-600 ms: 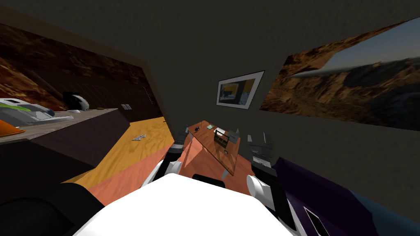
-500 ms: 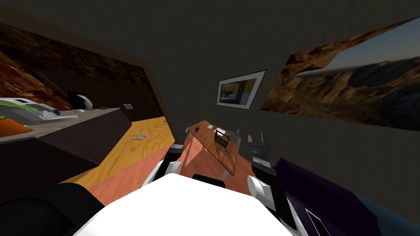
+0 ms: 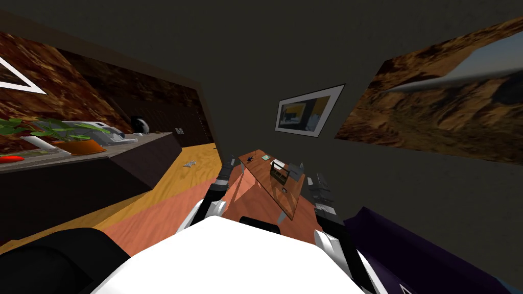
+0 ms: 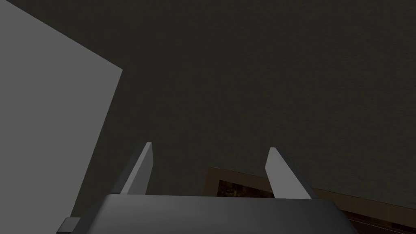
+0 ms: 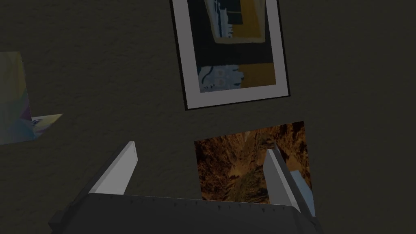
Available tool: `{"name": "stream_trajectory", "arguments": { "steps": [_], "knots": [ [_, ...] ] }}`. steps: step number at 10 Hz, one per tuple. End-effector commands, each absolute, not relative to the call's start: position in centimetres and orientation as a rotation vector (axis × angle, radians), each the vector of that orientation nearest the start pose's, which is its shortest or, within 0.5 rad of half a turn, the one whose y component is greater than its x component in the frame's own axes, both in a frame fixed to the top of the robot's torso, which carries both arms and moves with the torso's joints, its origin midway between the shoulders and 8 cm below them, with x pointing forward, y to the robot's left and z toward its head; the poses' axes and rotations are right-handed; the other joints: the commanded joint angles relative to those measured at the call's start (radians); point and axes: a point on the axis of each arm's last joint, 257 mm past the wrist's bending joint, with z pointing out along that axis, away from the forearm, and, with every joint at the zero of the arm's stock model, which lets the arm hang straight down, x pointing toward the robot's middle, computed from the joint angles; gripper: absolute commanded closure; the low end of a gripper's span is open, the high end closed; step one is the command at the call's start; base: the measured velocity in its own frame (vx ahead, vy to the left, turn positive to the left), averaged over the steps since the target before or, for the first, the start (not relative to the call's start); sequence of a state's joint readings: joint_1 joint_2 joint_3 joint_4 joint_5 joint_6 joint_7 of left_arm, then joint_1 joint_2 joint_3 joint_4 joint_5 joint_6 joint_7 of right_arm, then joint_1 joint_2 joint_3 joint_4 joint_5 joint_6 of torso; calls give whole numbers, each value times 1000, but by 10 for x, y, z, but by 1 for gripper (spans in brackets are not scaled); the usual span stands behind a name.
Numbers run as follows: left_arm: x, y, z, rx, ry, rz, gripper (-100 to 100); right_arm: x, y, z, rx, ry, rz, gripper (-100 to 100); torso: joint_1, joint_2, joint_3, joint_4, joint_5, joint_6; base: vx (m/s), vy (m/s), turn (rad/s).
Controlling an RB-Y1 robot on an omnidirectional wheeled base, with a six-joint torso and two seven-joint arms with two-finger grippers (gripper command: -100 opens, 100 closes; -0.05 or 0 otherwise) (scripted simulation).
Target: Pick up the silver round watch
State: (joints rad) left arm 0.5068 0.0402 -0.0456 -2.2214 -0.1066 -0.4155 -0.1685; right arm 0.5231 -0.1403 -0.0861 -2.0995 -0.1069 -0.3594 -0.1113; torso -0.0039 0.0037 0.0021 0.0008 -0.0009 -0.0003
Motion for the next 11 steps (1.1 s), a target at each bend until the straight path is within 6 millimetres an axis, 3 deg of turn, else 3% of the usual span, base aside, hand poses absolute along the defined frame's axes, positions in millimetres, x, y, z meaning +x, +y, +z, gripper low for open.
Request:
{"name": "stream_trajectory", "arguments": {
  "steps": [1, 2, 3, 5, 7, 11],
  "knots": [
    [371, 255, -24, -603, 854, -1087, 0, 382, -339, -109, 972, 873, 1224, -100, 0, 0, 0, 0, 0, 0, -39, -41, 95],
    [371, 255, -24, -603, 854, -1087, 0, 382, -344, -130, 985, 930, 1178, -100, 0, -1, -1, 0, 0, 1, -32, -28, 160],
    [371, 255, -24, -603, 854, -1087, 0, 382, -345, -135, 994, 936, 1173, -100, 1, -1, -1, 0, 0, 0, -26, -19, 97],
    [371, 255, -24, -603, 854, -1087, 0, 379, -356, -179, 1016, 1058, 1073, -100, 2, -2, -1, 0, 0, 0, -47, -27, 261],
    [371, 255, -24, -603, 854, -1087, 0, 378, -359, -192, 1038, 1073, 1059, -100, 1, -1, -1, 0, 0, 1, -28, -26, 39],
    [371, 255, -24, -603, 854, -1087, 0, 357, -380, -280, 1081, 1299, 874, -100, 1, -2, -1, 0, 0, 1, -30, -25, 243]
  ]
}}
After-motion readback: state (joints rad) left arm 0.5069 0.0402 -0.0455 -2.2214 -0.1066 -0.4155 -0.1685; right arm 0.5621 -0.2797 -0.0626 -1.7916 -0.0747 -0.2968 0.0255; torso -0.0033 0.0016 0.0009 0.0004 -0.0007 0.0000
